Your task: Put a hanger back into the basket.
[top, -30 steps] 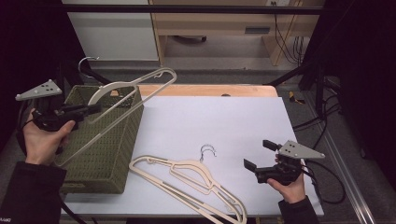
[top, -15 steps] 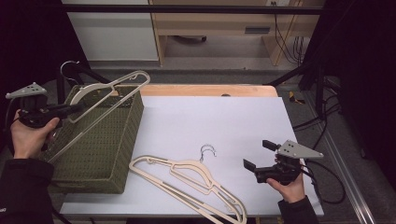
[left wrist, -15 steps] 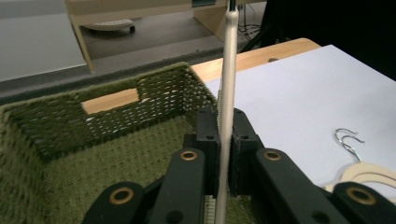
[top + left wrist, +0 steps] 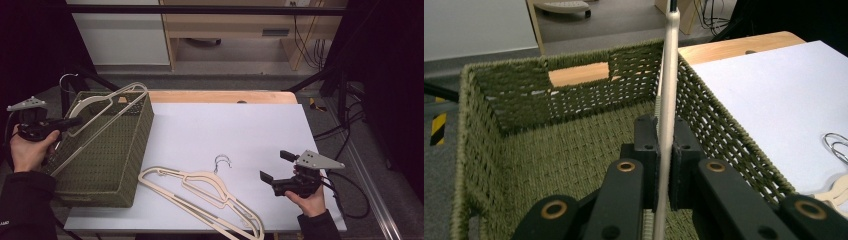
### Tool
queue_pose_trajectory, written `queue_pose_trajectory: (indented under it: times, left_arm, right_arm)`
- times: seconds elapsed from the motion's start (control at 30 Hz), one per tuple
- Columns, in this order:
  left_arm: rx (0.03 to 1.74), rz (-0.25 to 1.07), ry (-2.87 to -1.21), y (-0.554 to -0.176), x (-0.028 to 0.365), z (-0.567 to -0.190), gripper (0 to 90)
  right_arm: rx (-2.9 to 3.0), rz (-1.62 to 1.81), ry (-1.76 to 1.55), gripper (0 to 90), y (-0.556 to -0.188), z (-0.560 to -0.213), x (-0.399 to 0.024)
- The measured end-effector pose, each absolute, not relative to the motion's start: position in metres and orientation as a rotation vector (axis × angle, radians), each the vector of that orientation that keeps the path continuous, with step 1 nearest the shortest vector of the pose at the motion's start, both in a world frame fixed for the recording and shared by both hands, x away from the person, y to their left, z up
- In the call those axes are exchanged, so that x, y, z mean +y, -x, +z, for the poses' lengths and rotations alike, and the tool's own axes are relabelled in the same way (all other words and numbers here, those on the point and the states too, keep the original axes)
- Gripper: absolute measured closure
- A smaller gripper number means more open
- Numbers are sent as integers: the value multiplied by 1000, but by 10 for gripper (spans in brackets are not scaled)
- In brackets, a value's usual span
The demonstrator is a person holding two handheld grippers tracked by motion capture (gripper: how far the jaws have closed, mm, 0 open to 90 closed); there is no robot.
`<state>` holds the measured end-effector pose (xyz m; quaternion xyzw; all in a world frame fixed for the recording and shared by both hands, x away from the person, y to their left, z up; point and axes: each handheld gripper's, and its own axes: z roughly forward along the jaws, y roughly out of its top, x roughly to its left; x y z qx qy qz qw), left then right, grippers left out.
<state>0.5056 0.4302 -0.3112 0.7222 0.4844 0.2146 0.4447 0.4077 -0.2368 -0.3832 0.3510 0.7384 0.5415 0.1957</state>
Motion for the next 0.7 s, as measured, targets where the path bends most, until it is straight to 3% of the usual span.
queue_pose_trajectory:
  times: [0.7]
  left_arm:
    - [1348, 410, -1784, -505, 444, -361, 848]
  right_arm:
    - [2078, 1511, -982, 19, -408, -384, -235]
